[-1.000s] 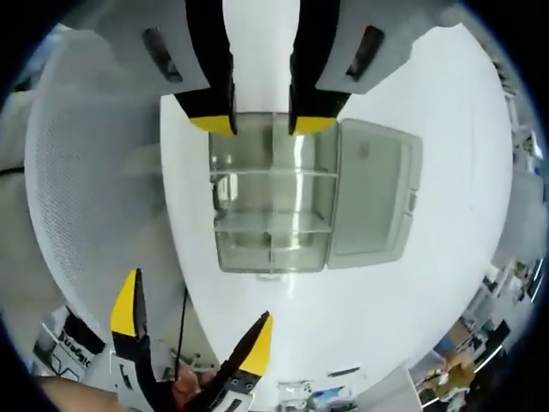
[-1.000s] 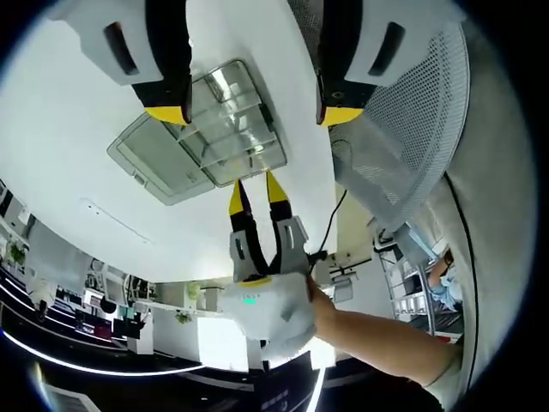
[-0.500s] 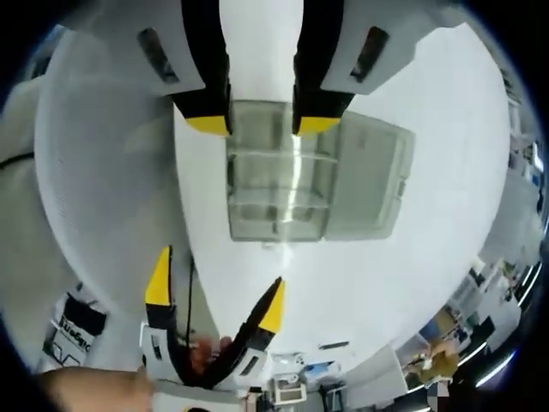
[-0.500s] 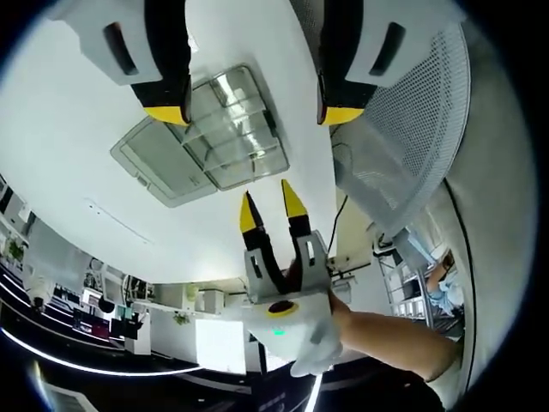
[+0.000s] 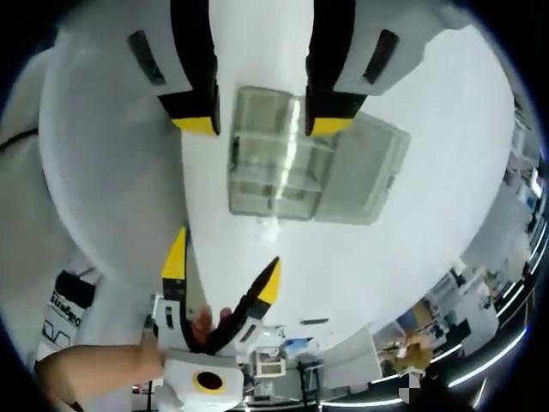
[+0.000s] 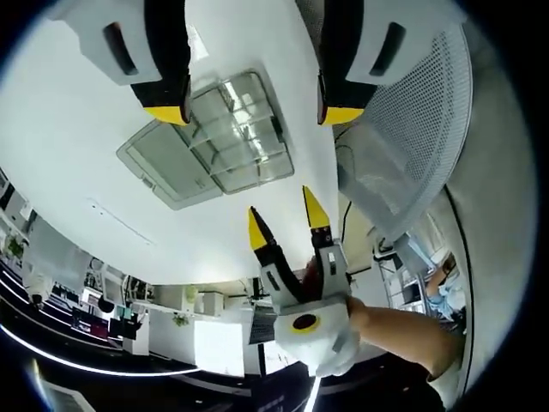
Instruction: Insert the divider into the dual guide fixture by aligning both edges with the guide slots and pushing it downward to the bottom, including one-sided entry, uneven engagement, binding, and posture correction.
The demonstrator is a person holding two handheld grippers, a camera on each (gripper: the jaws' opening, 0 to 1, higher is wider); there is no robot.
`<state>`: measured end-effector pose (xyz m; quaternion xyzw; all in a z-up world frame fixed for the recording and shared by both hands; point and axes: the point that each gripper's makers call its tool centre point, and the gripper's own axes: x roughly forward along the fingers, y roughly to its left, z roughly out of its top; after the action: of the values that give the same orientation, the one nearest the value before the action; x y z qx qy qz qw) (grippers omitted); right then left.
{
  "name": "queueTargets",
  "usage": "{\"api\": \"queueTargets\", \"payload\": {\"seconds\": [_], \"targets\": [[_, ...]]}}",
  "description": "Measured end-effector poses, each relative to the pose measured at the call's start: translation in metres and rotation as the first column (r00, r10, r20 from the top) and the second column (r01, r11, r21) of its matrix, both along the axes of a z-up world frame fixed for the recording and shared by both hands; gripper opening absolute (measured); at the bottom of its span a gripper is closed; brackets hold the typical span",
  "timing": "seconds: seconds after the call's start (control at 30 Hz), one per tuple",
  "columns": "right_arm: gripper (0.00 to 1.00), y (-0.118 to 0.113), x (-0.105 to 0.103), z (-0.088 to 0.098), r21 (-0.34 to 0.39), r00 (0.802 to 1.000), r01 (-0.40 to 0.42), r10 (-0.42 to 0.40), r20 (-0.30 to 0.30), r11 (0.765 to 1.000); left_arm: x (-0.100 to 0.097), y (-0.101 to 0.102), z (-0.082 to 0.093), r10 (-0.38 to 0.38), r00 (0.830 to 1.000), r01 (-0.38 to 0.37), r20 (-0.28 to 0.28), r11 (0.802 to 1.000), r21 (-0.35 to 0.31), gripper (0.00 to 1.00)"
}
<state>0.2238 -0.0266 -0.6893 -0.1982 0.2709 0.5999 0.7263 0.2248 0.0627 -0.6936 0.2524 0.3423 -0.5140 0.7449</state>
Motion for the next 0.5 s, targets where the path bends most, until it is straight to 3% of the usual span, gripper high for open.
{"api": "queueTargets", "payload": {"seconds": [0.13, 0.5], "targets": [[0.57, -0.004, 0.003, -0.001, -0.009, 1.000, 0.000, 0.000, 0.002, 1.000, 0.000, -0.006, 0.005, 0.031, 0.999, -0.030, 0.008, 0.998, -0.049, 0.40], [0.57, -0.019, 0.011, -0.003, -0.039, 1.000, 0.002, -0.001, 0.011, 0.999, -0.003, -0.003, 0.008, 0.077, 0.997, -0.074, 0.029, 0.993, -0.094, 0.44]]}}
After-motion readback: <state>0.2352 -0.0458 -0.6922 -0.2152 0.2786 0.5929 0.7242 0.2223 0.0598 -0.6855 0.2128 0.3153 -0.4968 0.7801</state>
